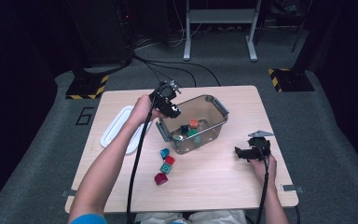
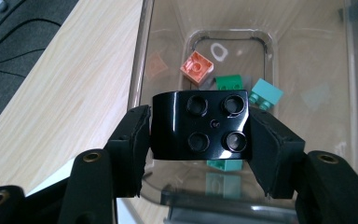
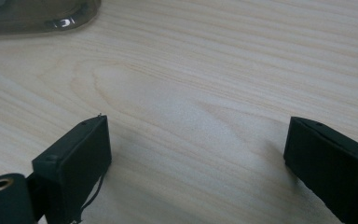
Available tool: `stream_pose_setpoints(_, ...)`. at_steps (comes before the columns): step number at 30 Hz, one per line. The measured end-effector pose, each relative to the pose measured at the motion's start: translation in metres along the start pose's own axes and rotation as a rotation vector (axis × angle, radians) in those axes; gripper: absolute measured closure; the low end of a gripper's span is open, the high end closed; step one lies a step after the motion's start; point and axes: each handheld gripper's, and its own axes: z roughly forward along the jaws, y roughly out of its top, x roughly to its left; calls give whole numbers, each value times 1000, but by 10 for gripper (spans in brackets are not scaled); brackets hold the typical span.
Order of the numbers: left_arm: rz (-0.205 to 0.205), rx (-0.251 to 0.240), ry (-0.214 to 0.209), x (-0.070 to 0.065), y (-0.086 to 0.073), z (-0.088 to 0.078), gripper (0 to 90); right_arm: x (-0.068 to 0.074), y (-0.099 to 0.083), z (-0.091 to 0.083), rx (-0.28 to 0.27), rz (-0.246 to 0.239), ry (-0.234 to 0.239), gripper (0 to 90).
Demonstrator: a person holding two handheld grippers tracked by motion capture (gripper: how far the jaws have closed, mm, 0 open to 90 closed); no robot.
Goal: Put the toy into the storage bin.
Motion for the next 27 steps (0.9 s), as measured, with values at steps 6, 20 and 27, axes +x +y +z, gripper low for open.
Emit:
stream_pose_setpoints(6,-6,22,-13,1,6,14,433,0,0,0,0,0,0,68)
stream_pose_setpoints(20,-23,90,-46,-1,13,48,433,0,0,0,0,0,0,69)
stream_pose_setpoints(27,-61,115,-42,1,12,60,433,0,0,0,0,0,2,70)
